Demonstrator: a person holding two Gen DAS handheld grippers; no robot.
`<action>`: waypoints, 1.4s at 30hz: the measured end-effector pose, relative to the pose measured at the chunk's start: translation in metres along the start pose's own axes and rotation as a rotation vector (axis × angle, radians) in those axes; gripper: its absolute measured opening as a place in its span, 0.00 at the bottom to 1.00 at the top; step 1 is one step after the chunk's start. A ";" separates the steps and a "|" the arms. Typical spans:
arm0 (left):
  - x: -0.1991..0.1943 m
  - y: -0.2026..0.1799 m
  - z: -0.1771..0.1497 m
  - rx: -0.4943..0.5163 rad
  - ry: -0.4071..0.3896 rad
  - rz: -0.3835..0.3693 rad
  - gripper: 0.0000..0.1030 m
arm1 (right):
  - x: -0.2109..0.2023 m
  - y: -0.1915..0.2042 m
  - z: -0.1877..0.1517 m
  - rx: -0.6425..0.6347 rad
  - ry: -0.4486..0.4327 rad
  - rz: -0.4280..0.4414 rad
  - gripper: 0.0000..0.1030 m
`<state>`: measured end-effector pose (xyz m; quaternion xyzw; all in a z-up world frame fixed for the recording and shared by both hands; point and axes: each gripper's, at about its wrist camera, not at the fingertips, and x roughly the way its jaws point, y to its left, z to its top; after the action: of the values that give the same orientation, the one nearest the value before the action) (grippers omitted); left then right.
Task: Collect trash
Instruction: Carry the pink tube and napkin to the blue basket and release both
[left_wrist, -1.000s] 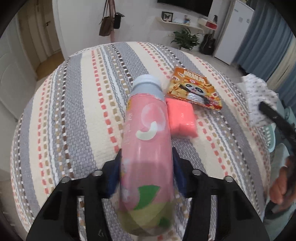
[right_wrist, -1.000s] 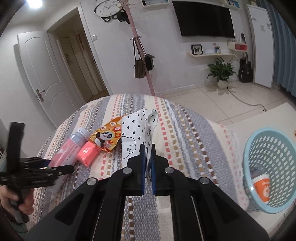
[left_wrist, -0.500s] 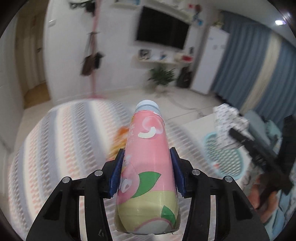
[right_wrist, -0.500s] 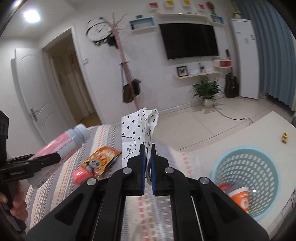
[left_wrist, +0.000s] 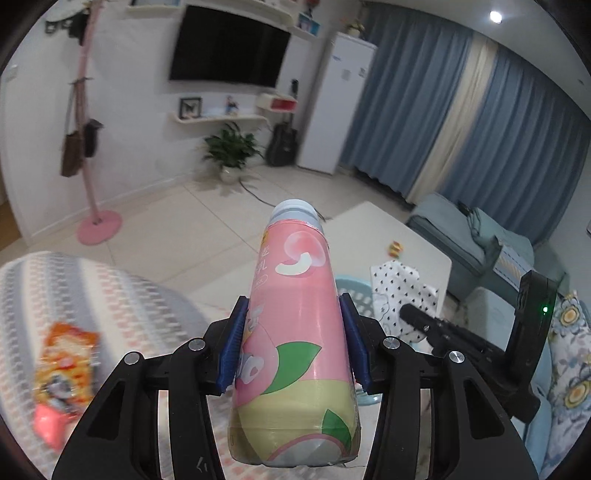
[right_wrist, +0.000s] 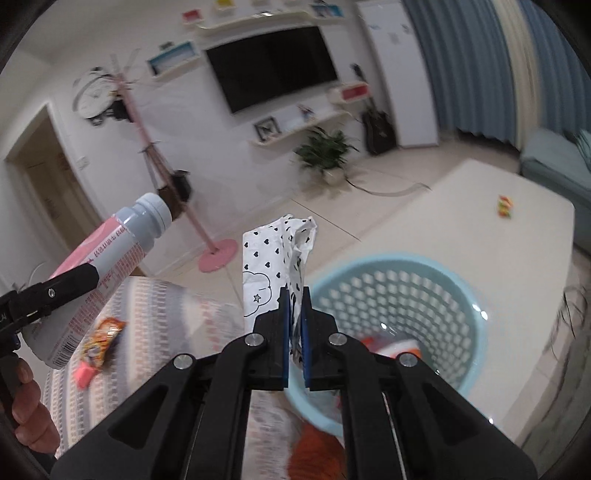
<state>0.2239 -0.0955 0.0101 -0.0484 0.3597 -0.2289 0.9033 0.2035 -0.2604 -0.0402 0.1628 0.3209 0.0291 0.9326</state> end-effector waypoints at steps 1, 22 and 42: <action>0.012 -0.007 -0.001 0.006 0.015 -0.006 0.45 | 0.004 -0.008 -0.001 0.010 0.012 -0.015 0.04; 0.133 -0.043 -0.033 0.007 0.241 -0.095 0.54 | 0.072 -0.102 -0.037 0.119 0.224 -0.210 0.14; 0.024 -0.025 -0.041 -0.004 0.037 -0.060 0.59 | 0.025 -0.026 -0.026 0.026 0.125 -0.107 0.43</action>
<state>0.2023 -0.1253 -0.0293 -0.0568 0.3753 -0.2561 0.8890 0.2060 -0.2733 -0.0829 0.1553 0.3872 -0.0148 0.9087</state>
